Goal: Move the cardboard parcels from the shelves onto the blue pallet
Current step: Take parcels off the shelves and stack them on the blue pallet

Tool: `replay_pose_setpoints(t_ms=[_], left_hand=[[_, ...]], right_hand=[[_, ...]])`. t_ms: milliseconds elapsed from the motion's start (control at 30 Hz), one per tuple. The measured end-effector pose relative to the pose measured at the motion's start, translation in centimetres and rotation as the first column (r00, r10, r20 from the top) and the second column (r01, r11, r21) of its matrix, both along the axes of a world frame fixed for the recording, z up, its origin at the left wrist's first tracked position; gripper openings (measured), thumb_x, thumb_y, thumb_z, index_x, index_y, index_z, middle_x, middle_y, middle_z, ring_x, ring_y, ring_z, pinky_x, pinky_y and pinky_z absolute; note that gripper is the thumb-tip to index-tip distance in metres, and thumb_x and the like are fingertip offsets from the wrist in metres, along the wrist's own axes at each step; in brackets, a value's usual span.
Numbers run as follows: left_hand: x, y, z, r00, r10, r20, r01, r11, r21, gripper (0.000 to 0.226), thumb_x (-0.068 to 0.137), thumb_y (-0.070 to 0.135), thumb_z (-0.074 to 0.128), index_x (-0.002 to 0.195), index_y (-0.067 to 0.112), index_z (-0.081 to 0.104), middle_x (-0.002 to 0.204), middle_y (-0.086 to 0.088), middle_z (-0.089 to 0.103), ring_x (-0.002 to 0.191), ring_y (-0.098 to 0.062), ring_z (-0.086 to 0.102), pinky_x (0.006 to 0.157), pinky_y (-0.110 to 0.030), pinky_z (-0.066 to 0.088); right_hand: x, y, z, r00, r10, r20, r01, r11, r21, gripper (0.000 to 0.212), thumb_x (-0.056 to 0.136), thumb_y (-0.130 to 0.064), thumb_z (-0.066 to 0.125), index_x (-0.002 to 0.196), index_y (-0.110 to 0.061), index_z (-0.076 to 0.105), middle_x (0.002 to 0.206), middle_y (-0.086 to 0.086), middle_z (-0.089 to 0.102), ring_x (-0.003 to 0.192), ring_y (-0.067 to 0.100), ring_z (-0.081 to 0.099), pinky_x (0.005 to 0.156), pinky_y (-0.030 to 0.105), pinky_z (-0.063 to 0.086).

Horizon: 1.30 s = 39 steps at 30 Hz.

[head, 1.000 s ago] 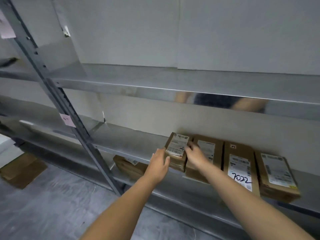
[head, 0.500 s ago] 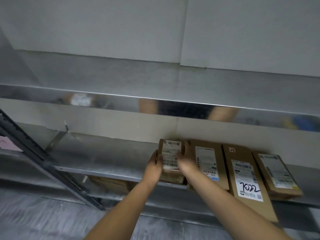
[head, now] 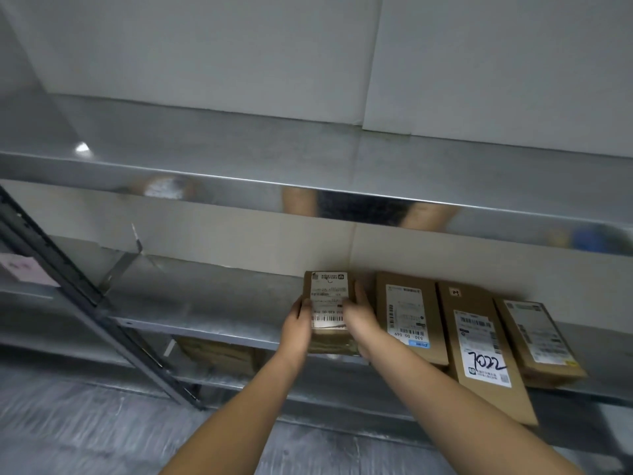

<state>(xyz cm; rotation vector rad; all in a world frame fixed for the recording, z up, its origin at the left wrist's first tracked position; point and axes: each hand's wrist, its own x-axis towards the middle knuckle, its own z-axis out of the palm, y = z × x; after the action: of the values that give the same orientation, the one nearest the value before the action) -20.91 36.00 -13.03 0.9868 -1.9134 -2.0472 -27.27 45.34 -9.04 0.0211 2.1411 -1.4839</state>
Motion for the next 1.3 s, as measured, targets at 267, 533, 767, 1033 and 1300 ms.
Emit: replay_pose_setpoints(t_ms=[267, 533, 767, 1033, 1300], left_hand=[[5.3, 3.9, 5.1, 0.988, 0.120, -0.097, -0.124, 0.992, -0.036, 0.027, 0.105, 0.032, 0.038, 0.123, 0.030, 0.058, 0.101, 0.017, 0.067, 0.088, 0.007, 0.063, 0.066, -0.011, 0.045], [13.9, 14.9, 8.9, 0.961, 0.224, -0.160, -0.234, 0.971, -0.047, 0.034, 0.105, 0.033, 0.039, 0.136, 0.034, 0.051, 0.107, 0.011, 0.071, 0.095, -0.006, 0.069, 0.070, -0.020, 0.051], [20.6, 24.8, 10.2, 0.958, 0.244, -0.149, -0.255, 0.965, -0.064, 0.027, 0.105, 0.034, 0.037, 0.124, 0.040, 0.055, 0.091, 0.022, 0.072, 0.077, 0.008, 0.069, 0.055, -0.008, 0.048], [24.6, 30.8, 13.4, 0.971, 0.160, -0.180, -0.179, 0.979, -0.098, 0.037, 0.105, 0.037, 0.036, 0.134, 0.032, 0.057, 0.116, 0.007, 0.071, 0.101, -0.006, 0.065, 0.074, -0.021, 0.048], [29.2, 34.7, 14.6, 0.971, 0.060, -0.232, -0.077, 0.995, -0.067, 0.038, 0.105, 0.040, 0.036, 0.138, 0.034, 0.053, 0.123, 0.009, 0.068, 0.107, -0.005, 0.063, 0.075, -0.017, 0.045]], right_hand=[[4.7, 4.1, 4.5, 0.995, 0.081, -0.058, -0.090, 0.983, -0.159, 0.054, 0.104, -0.017, 0.034, 0.154, -0.030, 0.018, 0.151, 0.003, 0.042, 0.134, 0.023, 0.045, 0.112, 0.043, 0.038], [12.6, 14.0, 7.7, 0.979, 0.196, -0.059, -0.205, 0.929, -0.307, 0.055, 0.106, -0.015, 0.027, 0.152, -0.043, 0.015, 0.146, -0.001, 0.048, 0.115, 0.017, 0.058, 0.077, 0.027, 0.052], [18.1, 23.0, 7.9, 0.977, 0.208, -0.037, -0.209, 0.927, -0.311, 0.054, 0.107, -0.018, 0.028, 0.154, -0.040, 0.012, 0.147, -0.001, 0.048, 0.107, 0.016, 0.063, 0.065, 0.021, 0.054], [22.5, 30.0, 10.0, 0.992, 0.105, -0.075, -0.126, 0.925, -0.358, 0.047, 0.106, -0.029, 0.027, 0.150, -0.046, 0.021, 0.138, -0.010, 0.056, 0.100, 0.006, 0.063, 0.066, 0.015, 0.047], [27.8, 34.3, 11.8, 0.994, 0.004, -0.106, -0.042, 0.929, -0.367, 0.047, 0.106, -0.034, 0.030, 0.151, -0.046, 0.021, 0.143, -0.010, 0.052, 0.120, 0.012, 0.058, 0.076, 0.019, 0.046]])
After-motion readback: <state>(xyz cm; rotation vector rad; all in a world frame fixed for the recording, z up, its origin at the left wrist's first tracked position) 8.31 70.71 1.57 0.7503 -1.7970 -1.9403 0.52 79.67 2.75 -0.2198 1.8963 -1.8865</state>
